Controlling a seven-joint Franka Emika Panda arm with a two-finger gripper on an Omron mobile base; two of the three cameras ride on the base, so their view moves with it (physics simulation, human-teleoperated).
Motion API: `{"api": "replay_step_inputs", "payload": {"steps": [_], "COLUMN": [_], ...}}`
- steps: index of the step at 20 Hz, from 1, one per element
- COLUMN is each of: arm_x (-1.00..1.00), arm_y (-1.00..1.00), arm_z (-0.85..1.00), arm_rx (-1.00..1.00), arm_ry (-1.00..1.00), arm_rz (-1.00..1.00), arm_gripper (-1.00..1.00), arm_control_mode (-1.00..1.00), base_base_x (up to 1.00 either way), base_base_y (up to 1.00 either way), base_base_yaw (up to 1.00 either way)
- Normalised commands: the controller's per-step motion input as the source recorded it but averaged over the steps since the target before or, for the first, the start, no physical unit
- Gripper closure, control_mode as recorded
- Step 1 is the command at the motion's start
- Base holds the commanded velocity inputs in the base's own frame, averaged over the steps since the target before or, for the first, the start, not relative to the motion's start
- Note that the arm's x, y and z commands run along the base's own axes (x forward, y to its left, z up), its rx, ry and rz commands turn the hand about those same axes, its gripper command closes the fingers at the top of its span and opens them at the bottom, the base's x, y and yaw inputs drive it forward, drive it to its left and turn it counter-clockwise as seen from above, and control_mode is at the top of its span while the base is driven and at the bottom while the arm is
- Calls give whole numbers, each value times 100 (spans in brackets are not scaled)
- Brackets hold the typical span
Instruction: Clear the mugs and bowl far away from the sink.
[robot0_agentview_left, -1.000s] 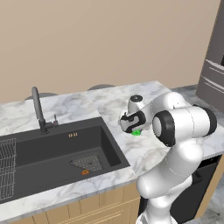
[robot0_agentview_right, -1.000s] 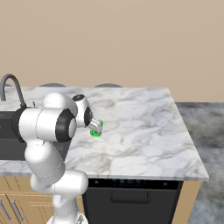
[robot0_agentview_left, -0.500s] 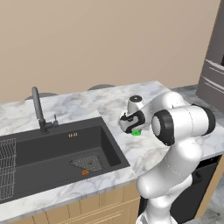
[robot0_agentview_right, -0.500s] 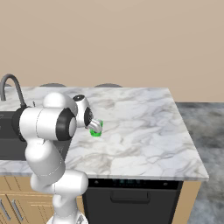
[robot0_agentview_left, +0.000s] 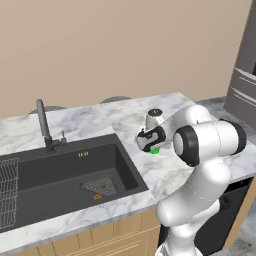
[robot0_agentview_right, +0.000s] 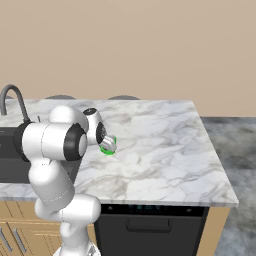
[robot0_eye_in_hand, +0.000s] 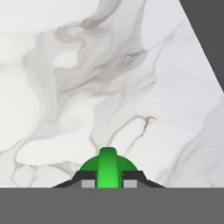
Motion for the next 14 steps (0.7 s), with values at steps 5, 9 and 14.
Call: {"api": "replay_step_inputs", "payload": {"steps": [5,9,14], "arm_x": [0,-30,-78], "arm_y": [0,0,0], "arm_z": [0,21,69], "arm_rx": [0,0,0], "arm_ry": [0,-5,-17], "arm_rz": [0,2,10], "arm_gripper": [100,100,100], "arm_control_mode": [-100,-100,-100], "base_base_x": [0,0,0], "base_base_y": [0,0,0], "base_base_yaw": [0,0,0]}}
